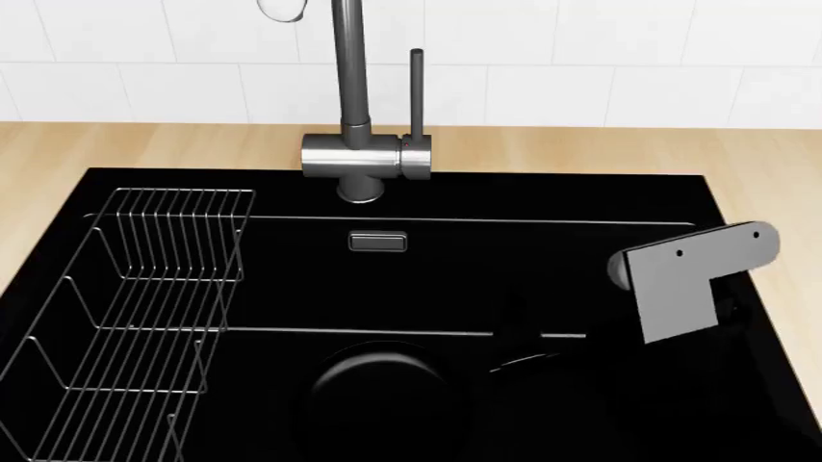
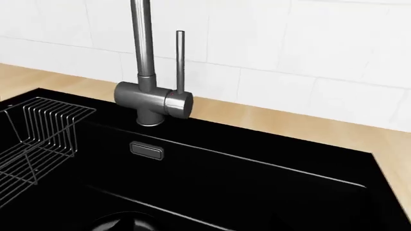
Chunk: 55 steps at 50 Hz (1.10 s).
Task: Pick the pan and sponge and place them into the sink. Then turn on the water.
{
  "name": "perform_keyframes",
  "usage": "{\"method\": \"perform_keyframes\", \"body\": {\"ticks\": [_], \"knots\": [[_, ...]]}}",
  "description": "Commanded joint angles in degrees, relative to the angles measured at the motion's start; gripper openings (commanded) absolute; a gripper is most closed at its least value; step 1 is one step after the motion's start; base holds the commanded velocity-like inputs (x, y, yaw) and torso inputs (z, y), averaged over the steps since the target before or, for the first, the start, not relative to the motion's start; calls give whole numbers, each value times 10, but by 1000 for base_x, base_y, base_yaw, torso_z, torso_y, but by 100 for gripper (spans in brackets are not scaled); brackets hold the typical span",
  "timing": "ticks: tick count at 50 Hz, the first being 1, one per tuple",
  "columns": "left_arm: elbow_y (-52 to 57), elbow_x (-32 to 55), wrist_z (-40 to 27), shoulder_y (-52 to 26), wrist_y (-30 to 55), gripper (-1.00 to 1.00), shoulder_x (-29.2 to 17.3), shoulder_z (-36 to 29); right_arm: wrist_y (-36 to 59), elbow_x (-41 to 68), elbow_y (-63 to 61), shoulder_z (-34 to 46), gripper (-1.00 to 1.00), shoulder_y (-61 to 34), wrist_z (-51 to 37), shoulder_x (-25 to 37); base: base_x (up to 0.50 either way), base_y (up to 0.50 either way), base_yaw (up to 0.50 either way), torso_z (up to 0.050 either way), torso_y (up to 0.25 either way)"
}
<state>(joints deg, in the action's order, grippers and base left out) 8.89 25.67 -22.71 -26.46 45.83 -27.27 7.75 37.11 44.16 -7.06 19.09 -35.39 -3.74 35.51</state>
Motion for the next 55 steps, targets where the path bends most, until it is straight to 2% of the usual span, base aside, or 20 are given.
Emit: {"method": "perform_keyframes", "body": {"ticks": [1,10,17,31,38,40,48,55], "knots": [[58,37,25,-17,36,-100,-7,-29,21,30,-27,-41,100,9,-44,17,0,0,0,0,0],[78,58,48,-49,55,-100,-1,-60,34,41,-47,-54,100,14,-62,32,0,0,0,0,0],[63,61,82,-97,70,-100,12,-126,48,56,-53,-67,100,12,-72,42,0,0,0,0,0],[27,74,120,-175,76,-100,78,-203,41,54,-51,-64,100,23,-67,41,0,0,0,0,0],[-33,51,163,-206,45,-100,105,-270,40,50,-48,-58,100,21,-65,39,0,0,0,0,0],[-31,55,175,-205,47,-100,103,-279,42,50,-48,-56,100,19,-67,39,0,0,0,0,0],[-98,38,188,-222,23,-100,153,-324,41,51,-51,-63,100,21,-78,39,0,0,0,0,0],[-123,32,204,-211,16,-100,171,-360,40,55,-61,-65,100,28,-83,39,0,0,0,0,0]]}}
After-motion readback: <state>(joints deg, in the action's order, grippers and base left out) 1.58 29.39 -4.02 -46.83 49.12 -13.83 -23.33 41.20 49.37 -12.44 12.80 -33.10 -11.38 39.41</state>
